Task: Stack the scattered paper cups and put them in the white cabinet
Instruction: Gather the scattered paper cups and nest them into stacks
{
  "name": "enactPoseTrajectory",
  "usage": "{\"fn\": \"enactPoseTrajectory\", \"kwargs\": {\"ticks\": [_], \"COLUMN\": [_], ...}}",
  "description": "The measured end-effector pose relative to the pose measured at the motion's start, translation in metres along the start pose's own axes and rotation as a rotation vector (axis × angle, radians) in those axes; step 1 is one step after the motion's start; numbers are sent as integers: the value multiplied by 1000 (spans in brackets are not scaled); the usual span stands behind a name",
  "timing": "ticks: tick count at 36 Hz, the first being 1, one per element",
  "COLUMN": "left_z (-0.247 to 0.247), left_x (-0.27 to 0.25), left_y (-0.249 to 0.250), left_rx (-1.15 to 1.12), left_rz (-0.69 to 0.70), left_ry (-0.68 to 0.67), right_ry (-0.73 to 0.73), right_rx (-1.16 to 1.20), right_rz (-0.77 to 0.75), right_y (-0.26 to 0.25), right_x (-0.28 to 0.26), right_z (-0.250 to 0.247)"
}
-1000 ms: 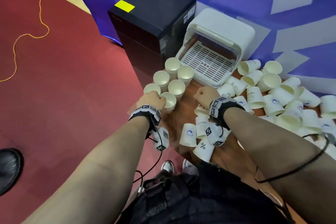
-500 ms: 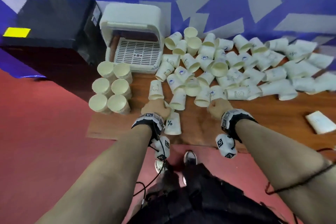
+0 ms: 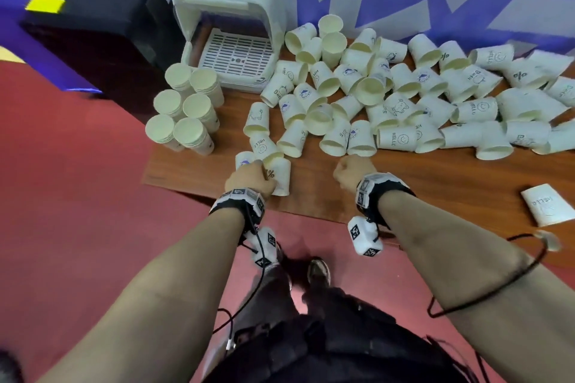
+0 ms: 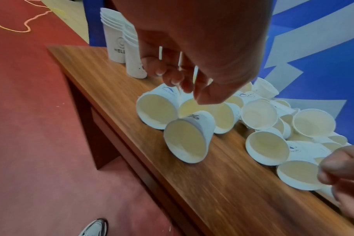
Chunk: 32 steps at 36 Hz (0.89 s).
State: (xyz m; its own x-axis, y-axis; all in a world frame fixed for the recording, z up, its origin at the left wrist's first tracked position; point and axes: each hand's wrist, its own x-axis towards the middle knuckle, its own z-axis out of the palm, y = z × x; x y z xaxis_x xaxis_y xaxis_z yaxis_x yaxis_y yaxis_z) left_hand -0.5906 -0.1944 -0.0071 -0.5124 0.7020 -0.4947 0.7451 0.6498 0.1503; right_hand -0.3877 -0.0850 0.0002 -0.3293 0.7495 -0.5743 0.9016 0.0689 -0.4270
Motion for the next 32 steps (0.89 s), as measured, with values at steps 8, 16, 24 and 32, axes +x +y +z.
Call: {"fn": "enactPoseTrajectory", "kwargs": {"ticks": [8, 16, 24, 32], "left_z": [10, 25, 29, 6], "left_x": [4, 34, 53, 50], "left_y": [-33, -48, -62, -79], "left_rx": [-36, -143, -38, -145], "left_rz": [-97, -201, -161, -205], "left_ry": [51, -16, -104, -142], "right_ry": [-49, -111, -8, 67], "right_rx": [-108, -304, -508, -461], "right_rz": [-196, -350, -383, -376], "right_y": [-27, -54, -67, -79], "right_x": [12, 35, 45, 41], "right_z": [41, 73, 92, 73]}}
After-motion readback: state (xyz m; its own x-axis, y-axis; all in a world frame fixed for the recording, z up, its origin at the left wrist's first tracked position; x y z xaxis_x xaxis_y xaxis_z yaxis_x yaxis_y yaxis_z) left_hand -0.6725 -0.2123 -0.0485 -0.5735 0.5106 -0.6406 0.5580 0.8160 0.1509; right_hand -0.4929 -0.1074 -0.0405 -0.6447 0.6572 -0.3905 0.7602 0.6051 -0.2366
